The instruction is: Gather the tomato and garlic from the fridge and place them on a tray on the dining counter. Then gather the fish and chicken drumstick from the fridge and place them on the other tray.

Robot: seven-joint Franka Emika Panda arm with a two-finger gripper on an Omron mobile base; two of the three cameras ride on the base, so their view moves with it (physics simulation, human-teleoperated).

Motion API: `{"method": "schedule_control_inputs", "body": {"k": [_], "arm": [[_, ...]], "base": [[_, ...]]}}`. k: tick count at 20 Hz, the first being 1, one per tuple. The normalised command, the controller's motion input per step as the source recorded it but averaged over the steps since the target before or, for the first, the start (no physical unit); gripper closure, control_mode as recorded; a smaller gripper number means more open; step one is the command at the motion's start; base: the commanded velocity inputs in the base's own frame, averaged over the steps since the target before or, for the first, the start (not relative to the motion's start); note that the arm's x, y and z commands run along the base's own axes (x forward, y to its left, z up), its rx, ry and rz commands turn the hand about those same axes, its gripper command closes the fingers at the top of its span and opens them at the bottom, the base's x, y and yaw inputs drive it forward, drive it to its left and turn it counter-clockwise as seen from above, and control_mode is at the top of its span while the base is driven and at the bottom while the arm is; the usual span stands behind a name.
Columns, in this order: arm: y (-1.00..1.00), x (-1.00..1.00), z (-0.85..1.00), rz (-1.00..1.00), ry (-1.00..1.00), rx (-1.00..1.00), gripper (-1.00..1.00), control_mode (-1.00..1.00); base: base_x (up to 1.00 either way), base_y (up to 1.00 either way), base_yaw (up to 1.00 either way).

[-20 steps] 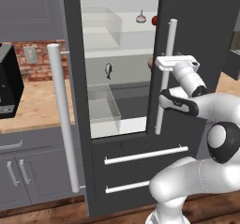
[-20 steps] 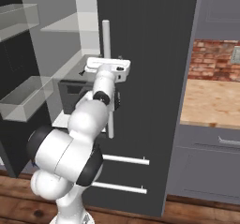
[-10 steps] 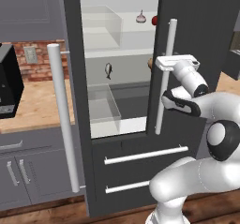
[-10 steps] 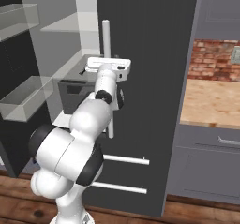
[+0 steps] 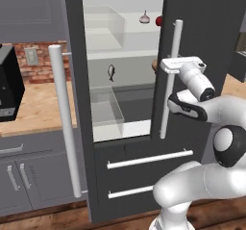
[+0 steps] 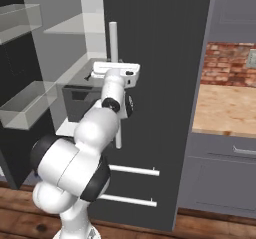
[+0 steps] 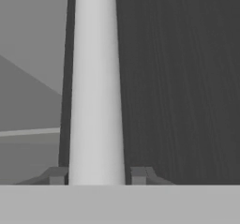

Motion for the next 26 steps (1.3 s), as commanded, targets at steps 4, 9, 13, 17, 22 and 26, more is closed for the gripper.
{"method": "schedule_control_inputs", "body": {"k": [4,9,13,17,22,26], "arm": [[-0.8,-0.62,0.0,0.0,0.0,0.0,1.0,-1.0],[-0.89,-0.55,0.0,0.0,0.0,0.0,1.0,-1.0],[-0.93,-0.5,0.0,0.0,0.01,0.0,1.0,-1.0],[-1.0,-0.51,0.0,0.0,0.02,0.0,1.0,-1.0],[-1.0,-0.51,0.0,0.0,0.01,0.0,1.0,-1.0],[-1.0,-0.54,0.0,0.0,0.0,0.0,1.0,-1.0]], "base": [[0.0,0.0,0.0],[0.0,0.0,0.0],[0.0,0.0,0.0],[0.0,0.0,0.0],[0.0,0.0,0.0],[0.0,0.0,0.0]]}}
